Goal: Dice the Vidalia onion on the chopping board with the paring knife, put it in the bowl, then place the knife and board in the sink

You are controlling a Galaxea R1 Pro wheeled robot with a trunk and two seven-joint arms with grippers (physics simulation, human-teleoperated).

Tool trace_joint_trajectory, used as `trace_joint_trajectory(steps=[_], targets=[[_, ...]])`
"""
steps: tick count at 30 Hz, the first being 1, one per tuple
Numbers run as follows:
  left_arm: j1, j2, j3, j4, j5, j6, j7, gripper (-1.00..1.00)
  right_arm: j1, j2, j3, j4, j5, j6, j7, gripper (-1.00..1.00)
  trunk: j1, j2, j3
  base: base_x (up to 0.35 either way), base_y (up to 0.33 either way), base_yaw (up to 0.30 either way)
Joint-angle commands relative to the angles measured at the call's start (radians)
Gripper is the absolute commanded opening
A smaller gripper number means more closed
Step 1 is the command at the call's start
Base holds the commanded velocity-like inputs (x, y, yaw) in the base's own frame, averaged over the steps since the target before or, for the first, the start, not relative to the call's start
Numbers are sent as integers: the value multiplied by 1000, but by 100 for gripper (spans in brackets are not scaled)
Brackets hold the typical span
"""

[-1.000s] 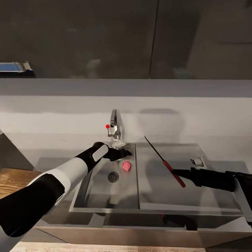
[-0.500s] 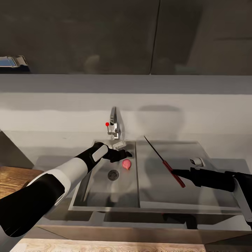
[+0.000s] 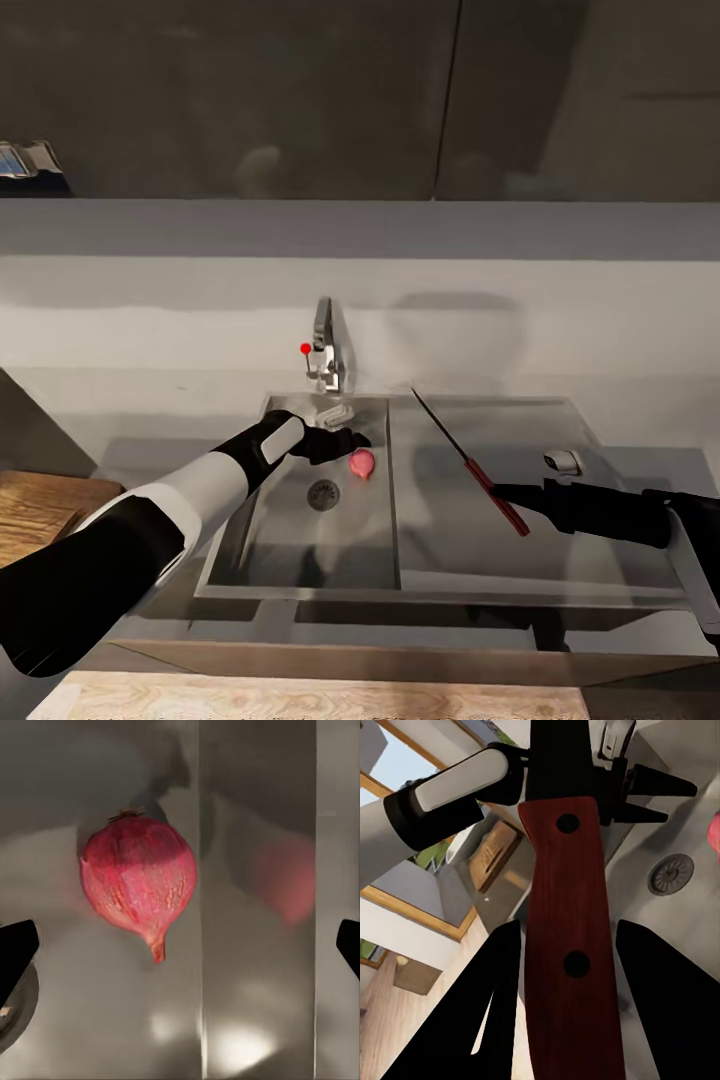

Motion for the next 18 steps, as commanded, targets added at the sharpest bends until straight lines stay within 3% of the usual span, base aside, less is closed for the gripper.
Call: trace_joint_trajectory(steps=[1,18], targets=[[-1,0,-3,5,-4,-3,-6,100,-1,0,0,0,-3,10,5,-100,1,-2,-4,0,0,0],[-1,3,-3,12,-5,-49,-8,100,-1,-1,-1,0,-3,10,5,-100,1,-2,-31,0,0,0]])
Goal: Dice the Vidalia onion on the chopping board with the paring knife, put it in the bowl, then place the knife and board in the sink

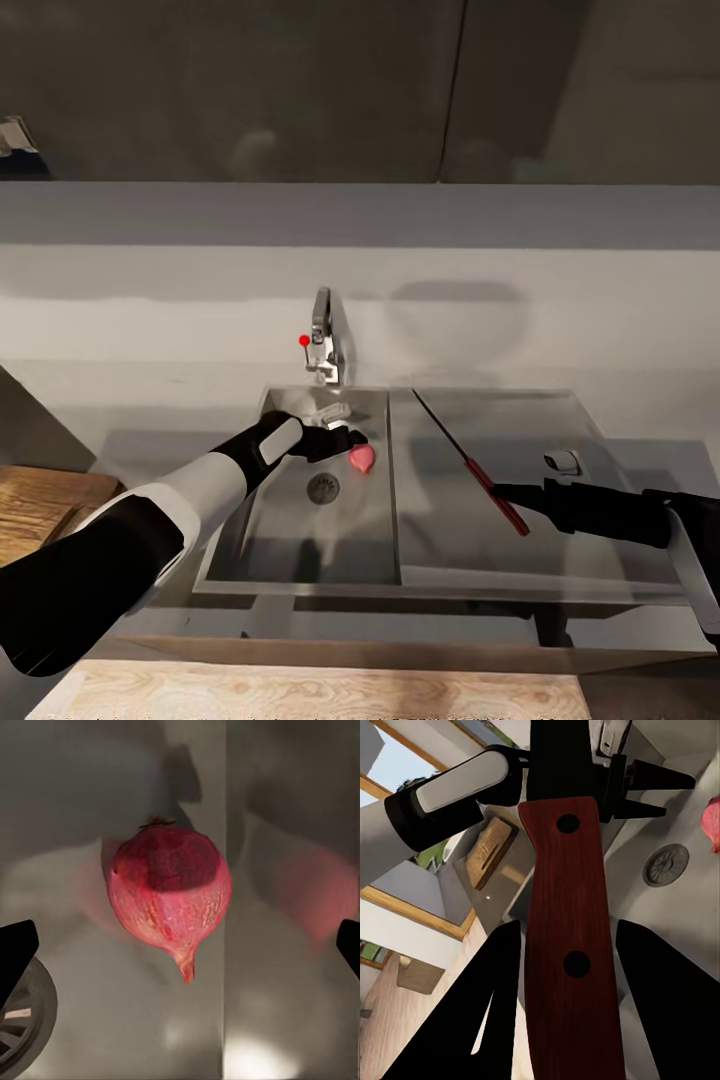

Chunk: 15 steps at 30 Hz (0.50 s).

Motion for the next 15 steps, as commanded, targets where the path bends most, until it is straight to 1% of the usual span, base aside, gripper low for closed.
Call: trace_joint_trajectory(steps=[1,15], targets=[[-1,0,-3,1,-3,1,-6,100,-1,0,0,0,-3,10,5,-100,1,-2,-3,0,0,0],[-1,0,-3,0,-3,-10,-7,100,-1,1,2,0,-3,10,5,-100,1,-2,-26,0,0,0]])
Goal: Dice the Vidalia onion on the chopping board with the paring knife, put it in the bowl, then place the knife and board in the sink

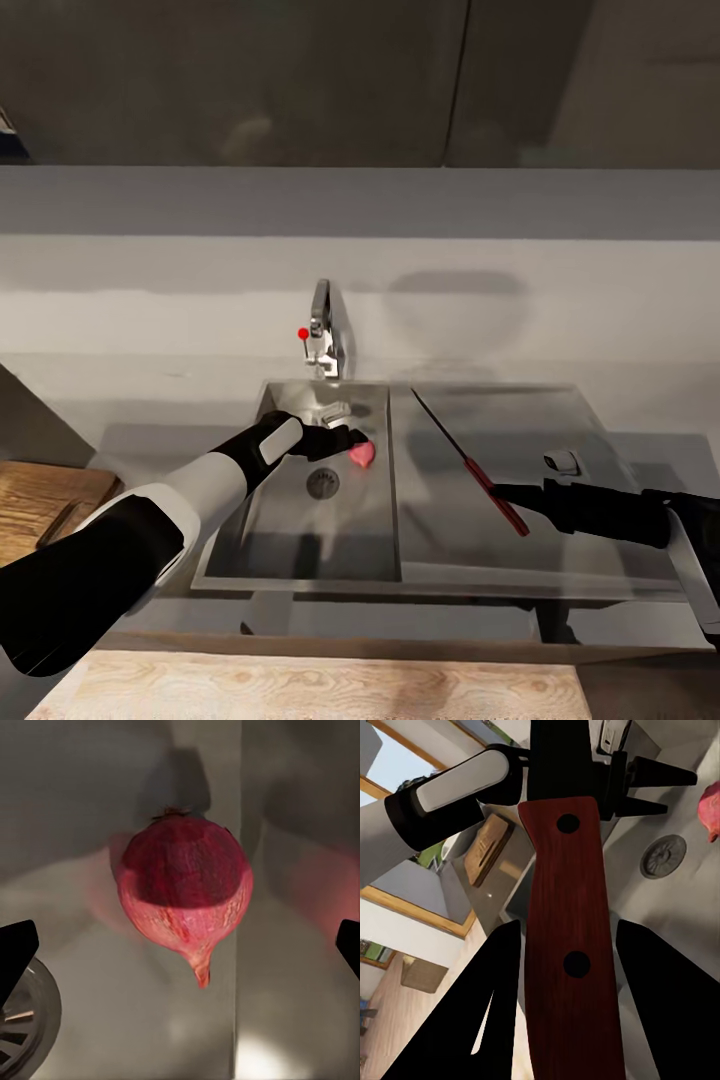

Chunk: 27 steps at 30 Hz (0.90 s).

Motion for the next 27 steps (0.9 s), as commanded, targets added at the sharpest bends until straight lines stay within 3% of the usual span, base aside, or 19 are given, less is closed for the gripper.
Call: trace_joint_trajectory(steps=[1,10,27], targets=[[-1,0,-3,1,-3,1,-5,100,-1,0,0,0,-3,9,5,-100,0,-2,-3,0,0,0],[-1,3,-4,-1,-2,-40,-7,100,-1,0,-1,0,-3,9,5,-100,0,-2,-18,0,0,0],[-1,2,-4,-4,-2,-44,-7,100,-1,0,-1,0,-3,9,5,-100,0,-2,-46,0,0,0]])
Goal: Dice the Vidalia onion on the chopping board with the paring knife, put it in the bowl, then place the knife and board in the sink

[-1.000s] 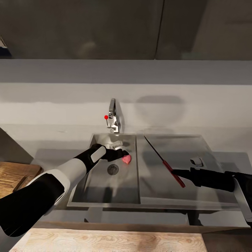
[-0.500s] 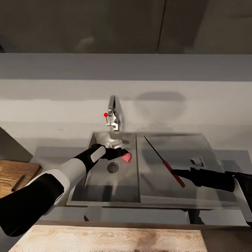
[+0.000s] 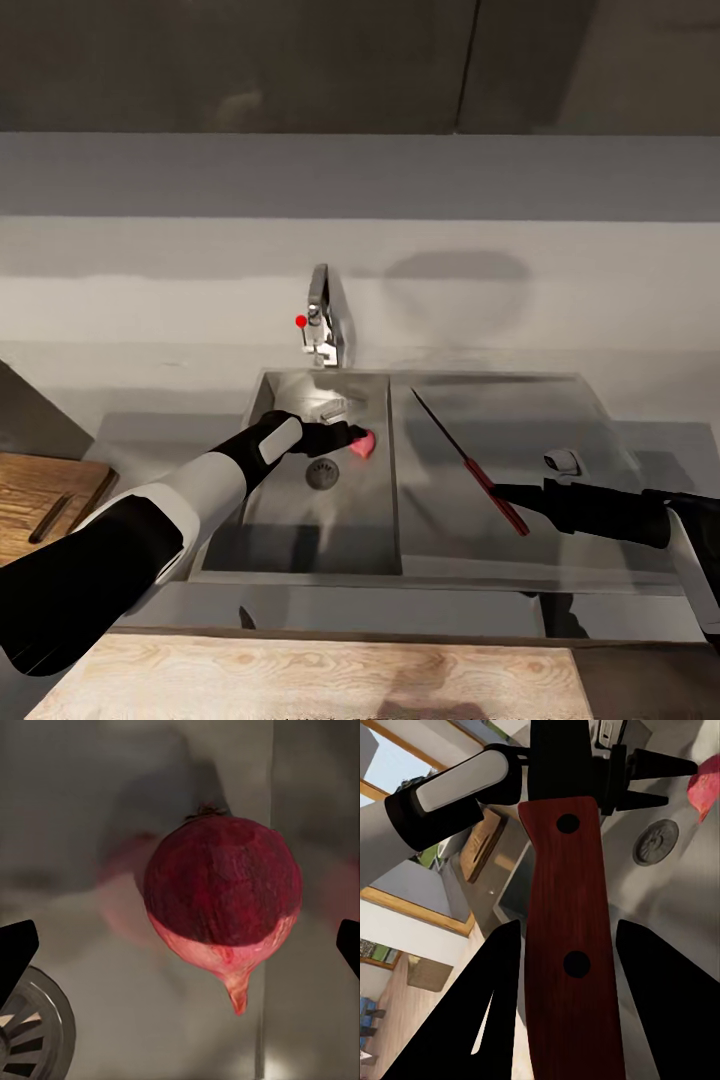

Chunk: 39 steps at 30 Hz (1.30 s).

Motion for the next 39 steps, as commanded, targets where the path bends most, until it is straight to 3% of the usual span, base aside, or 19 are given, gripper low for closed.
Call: trace_joint_trajectory(steps=[1,26,39], targets=[[-1,0,-3,0,-1,2,-5,100,-1,0,0,0,-3,10,5,-100,0,-2,-3,0,0,0],[-1,-1,-3,-17,-1,-50,-6,100,-1,0,0,0,-3,10,5,-100,0,-2,-44,0,0,0],[-1,1,-3,-15,-1,-87,-58,100,-1,1,1,0,-3,10,5,-100,0,-2,-66,0,0,0]])
